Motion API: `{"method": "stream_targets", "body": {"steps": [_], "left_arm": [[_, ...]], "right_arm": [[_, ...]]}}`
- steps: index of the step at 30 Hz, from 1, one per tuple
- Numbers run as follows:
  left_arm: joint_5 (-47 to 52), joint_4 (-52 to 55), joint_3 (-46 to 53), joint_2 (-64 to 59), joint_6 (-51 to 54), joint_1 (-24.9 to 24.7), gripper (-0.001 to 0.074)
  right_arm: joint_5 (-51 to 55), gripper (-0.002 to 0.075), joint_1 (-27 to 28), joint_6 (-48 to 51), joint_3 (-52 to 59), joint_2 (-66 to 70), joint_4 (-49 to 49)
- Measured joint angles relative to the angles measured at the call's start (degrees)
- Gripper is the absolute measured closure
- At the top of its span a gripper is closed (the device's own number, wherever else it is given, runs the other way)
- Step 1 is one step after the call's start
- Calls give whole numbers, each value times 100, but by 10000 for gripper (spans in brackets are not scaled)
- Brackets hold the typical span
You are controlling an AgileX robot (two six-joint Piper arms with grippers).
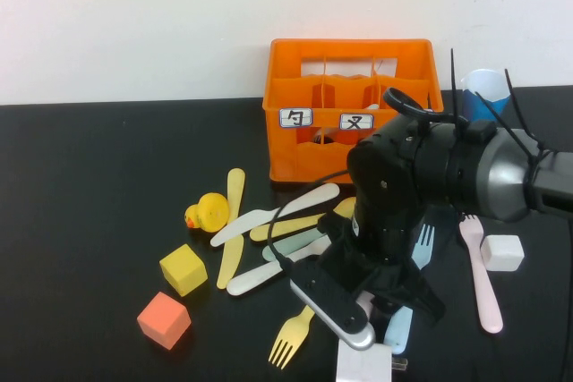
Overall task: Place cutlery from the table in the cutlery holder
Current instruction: Pick up the spoon
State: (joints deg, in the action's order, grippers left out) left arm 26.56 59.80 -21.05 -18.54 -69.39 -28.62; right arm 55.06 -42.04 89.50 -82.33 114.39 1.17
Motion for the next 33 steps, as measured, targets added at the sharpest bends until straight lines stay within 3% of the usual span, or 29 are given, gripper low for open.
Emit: {"method": "stream_targets", "body": {"steps": [26,33], "left_arm": [[-10,9,111,0,0,0,735],[-21,9,111,0,0,0,735]], "right_arm": [[158,395,-13,114,-95,167,-75],[-208,428,-13,8,-106,179,-615]]}}
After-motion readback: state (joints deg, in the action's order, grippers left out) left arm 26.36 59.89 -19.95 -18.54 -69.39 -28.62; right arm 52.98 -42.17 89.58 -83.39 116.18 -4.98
